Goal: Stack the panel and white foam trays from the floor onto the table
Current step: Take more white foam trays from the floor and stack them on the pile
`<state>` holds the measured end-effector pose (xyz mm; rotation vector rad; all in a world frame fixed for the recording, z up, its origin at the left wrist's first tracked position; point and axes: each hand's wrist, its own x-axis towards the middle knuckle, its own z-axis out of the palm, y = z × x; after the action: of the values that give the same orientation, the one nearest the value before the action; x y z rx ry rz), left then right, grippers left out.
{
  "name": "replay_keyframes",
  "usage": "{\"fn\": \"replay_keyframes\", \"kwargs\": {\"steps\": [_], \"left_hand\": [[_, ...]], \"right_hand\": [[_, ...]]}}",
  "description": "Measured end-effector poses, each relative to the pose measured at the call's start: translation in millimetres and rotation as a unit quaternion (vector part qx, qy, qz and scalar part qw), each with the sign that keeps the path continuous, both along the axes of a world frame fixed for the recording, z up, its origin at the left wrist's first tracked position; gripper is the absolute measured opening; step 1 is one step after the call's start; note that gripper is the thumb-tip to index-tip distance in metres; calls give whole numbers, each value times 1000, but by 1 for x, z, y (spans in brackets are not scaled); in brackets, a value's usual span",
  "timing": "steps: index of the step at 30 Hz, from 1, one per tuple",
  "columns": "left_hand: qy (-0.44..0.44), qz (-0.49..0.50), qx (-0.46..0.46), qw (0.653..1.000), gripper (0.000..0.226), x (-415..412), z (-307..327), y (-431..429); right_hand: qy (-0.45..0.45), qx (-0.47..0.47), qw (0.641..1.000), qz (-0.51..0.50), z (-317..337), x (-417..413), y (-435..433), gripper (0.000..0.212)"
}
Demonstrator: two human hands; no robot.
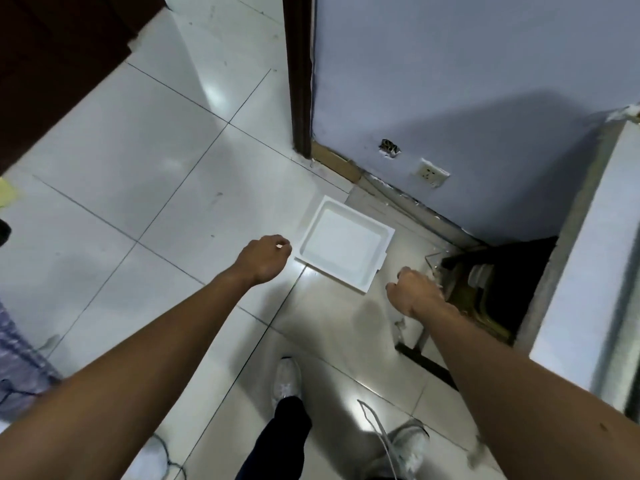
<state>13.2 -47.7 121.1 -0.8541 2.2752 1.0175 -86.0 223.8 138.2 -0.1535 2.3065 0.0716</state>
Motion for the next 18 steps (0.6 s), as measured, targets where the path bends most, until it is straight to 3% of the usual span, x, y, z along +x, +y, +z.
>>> {"fn": "replay_keyframes", "kwargs": {"steps": [8, 14, 18], "left_hand": [[-48, -80, -40, 995, 41, 4, -154, 3], [-24, -81, -67, 994, 42, -11, -238, 0], [-38, -85, -64, 994, 48, -27, -290, -11]], "right_hand": [[-47, -1, 999, -28, -143, 11, -19, 48], [-61, 7, 997, -46, -232, 17, -19, 50], [-63, 0, 995, -73, -285, 15, -13, 68]]}}
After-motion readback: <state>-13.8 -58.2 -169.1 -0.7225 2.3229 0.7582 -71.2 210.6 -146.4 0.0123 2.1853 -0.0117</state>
